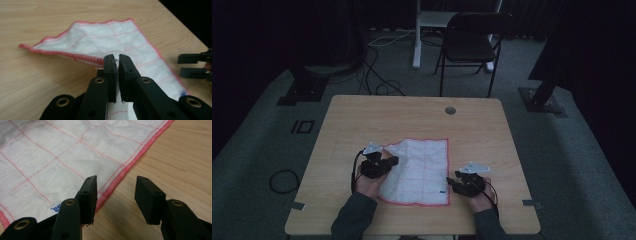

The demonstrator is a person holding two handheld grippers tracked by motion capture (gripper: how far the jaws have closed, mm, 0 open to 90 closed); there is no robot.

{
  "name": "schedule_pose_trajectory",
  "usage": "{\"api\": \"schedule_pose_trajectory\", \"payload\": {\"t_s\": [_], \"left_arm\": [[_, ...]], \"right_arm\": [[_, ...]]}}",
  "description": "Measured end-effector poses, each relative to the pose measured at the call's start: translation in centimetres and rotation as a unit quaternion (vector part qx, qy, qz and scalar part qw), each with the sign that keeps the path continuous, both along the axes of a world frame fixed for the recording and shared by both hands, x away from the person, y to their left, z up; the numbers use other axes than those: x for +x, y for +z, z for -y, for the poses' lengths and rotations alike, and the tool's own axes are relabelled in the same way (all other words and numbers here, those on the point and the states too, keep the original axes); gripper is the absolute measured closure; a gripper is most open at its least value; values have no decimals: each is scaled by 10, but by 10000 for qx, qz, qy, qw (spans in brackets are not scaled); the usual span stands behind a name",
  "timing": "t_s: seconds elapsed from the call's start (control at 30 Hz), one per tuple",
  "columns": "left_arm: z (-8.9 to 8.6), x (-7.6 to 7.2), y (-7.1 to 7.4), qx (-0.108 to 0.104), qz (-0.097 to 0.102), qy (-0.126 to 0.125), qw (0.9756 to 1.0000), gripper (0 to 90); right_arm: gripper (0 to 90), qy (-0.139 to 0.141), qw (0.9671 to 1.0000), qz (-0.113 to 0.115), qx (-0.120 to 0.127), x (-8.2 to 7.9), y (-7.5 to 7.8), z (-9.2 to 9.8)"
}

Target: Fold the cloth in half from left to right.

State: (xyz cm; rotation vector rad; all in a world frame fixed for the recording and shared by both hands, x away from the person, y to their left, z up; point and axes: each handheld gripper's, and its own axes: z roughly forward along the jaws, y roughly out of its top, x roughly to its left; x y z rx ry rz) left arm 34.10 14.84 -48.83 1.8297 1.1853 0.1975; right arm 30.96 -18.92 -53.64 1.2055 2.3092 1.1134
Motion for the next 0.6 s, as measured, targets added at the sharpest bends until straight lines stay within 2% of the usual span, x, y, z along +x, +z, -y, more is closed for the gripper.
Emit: {"api": "schedule_pose_trajectory", "payload": {"t_s": [0.17,0.33,0.37,0.6], "left_arm": [[18,1,7,-27,51,-244,9997,860],[30,2,10,0,71,-373,9993,860],[37,3,11,11,97,-464,9989,860],[58,4,13,55,124,-685,9976,860]], "right_arm": [[528,-12,10000,3,-4,0,0,1],[528,-28,10000,-4,0,0,0,1],[528,-37,10000,-6,6,1,0,2],[528,-89,10000,-1,20,2,1,5]]}}
